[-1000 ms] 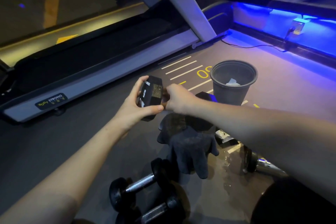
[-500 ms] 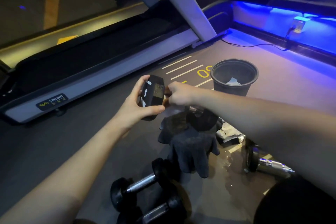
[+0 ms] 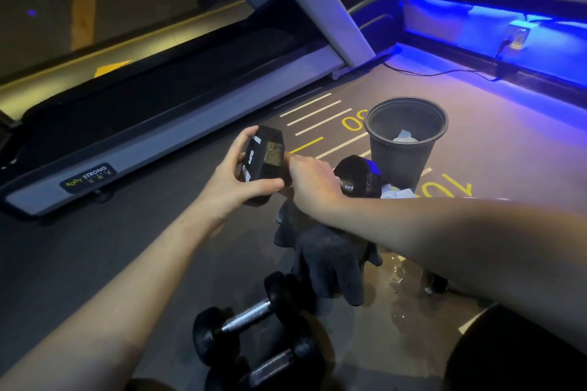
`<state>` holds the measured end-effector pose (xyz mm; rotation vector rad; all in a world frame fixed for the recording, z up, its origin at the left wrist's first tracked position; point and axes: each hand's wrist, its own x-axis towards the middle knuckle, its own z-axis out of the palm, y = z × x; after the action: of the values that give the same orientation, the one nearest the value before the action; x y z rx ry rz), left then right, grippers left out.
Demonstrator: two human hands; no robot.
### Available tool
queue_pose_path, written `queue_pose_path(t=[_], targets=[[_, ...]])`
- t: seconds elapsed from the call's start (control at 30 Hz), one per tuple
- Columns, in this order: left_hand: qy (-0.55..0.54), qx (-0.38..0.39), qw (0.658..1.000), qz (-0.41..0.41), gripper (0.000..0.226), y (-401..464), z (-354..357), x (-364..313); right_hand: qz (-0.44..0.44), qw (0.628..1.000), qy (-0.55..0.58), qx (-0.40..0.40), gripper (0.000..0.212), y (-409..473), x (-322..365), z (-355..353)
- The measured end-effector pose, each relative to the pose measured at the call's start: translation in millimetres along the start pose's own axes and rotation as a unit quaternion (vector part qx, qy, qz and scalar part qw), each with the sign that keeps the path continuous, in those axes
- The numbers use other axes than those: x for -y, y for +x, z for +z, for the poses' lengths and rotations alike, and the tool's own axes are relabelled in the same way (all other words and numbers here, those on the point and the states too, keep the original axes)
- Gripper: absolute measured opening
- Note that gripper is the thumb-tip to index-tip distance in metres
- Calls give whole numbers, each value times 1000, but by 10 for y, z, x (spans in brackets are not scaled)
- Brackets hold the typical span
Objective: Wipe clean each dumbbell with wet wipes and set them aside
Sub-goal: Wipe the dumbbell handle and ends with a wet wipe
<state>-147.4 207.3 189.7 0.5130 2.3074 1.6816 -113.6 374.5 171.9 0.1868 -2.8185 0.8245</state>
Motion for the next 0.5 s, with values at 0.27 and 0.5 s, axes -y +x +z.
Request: queue_pose_path(t=[0.27, 0.5], targets=[[-12, 7, 1000, -2, 98, -11, -11, 14, -1, 977, 127, 174, 31, 442, -162, -178], [-8, -5, 1000, -12, 99, -7, -24, 22, -1, 999, 4, 54, 25, 233, -111, 41]])
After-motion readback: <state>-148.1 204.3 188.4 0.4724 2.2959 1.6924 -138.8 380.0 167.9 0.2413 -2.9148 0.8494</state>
